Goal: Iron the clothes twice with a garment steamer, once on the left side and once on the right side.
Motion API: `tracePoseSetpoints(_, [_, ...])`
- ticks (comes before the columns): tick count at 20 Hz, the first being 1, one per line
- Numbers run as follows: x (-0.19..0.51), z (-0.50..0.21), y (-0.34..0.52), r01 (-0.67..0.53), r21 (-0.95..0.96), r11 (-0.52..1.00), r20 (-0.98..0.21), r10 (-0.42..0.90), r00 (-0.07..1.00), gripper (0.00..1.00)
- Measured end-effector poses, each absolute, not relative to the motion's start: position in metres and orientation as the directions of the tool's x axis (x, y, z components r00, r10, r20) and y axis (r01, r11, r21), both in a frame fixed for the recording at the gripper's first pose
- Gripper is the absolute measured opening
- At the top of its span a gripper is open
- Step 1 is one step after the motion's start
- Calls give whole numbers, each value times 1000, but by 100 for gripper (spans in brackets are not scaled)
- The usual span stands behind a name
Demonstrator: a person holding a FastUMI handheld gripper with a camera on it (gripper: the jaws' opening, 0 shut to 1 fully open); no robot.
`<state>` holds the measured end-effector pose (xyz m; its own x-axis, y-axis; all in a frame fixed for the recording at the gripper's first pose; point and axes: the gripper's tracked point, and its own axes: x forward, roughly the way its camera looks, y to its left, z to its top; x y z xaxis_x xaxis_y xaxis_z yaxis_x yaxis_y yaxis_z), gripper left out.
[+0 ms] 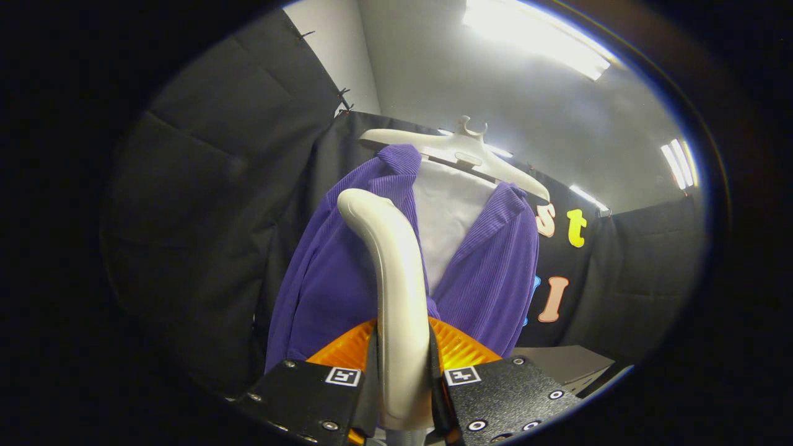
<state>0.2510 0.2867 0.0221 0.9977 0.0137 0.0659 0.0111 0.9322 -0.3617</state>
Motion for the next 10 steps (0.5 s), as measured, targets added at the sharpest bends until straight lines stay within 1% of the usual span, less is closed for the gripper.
tracePoseSetpoints(10, [236,-37,288,-11,-414,910,13,17,1000,34])
